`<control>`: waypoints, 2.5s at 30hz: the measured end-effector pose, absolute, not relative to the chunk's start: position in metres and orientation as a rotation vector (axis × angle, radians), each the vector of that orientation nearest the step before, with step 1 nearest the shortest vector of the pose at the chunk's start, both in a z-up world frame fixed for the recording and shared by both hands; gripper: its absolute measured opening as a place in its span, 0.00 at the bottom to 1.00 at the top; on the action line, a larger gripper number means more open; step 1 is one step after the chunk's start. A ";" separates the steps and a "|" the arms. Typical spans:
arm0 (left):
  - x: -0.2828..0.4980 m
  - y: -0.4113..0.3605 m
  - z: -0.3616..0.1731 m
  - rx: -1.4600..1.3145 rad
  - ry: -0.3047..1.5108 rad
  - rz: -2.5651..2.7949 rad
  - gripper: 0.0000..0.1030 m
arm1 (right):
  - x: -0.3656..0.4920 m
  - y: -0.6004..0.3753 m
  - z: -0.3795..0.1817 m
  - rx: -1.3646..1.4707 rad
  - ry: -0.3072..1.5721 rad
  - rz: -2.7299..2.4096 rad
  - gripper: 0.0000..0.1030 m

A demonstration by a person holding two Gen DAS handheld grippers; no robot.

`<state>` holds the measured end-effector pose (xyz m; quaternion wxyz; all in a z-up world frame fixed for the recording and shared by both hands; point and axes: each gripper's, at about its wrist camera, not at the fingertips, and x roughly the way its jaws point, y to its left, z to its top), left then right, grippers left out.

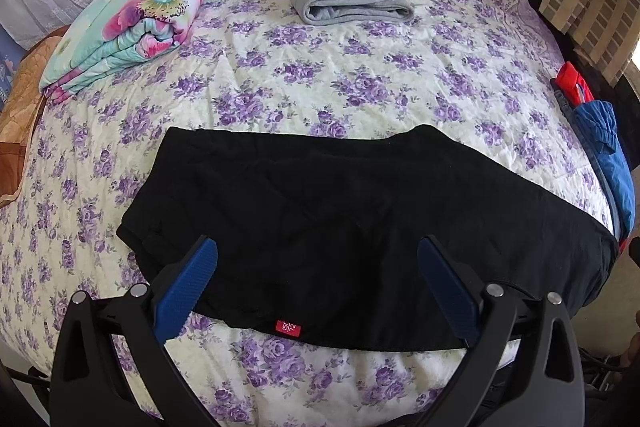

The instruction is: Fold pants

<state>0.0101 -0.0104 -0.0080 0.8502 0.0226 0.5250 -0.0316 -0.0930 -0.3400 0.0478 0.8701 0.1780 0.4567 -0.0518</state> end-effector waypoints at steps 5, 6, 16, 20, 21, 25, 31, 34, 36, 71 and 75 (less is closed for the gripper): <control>0.010 -0.010 -0.008 0.046 1.106 -0.066 0.95 | -0.087 -0.340 0.046 0.367 0.959 -0.107 0.96; 0.011 -0.010 -0.008 0.046 1.106 -0.066 0.95 | -0.087 -0.340 0.046 0.366 0.958 -0.107 0.96; 0.011 -0.009 -0.008 0.047 1.105 -0.068 0.95 | -0.087 -0.339 0.047 0.362 0.957 -0.104 0.96; 0.013 -0.012 -0.009 0.049 1.105 -0.068 0.95 | -0.085 -0.338 0.047 0.360 0.960 -0.101 0.96; 0.013 -0.013 -0.010 0.049 1.105 -0.068 0.95 | -0.084 -0.339 0.046 0.360 0.960 -0.101 0.96; 0.015 -0.016 -0.011 0.050 1.107 -0.070 0.95 | -0.085 -0.336 0.047 0.360 0.960 -0.104 0.96; 0.015 -0.017 -0.010 0.049 1.108 -0.069 0.95 | -0.085 -0.337 0.046 0.361 0.960 -0.104 0.96; 0.015 -0.017 -0.010 0.050 1.107 -0.070 0.95 | -0.085 -0.338 0.046 0.360 0.960 -0.103 0.96; 0.015 -0.018 -0.011 0.050 1.108 -0.070 0.95 | -0.085 -0.337 0.045 0.360 0.961 -0.103 0.96; 0.014 -0.024 -0.009 0.051 1.114 -0.071 0.95 | -0.088 -0.341 0.044 0.364 0.963 -0.102 0.96; 0.013 -0.022 -0.010 0.043 1.122 -0.069 0.95 | -0.088 -0.342 0.043 0.367 0.965 -0.101 0.96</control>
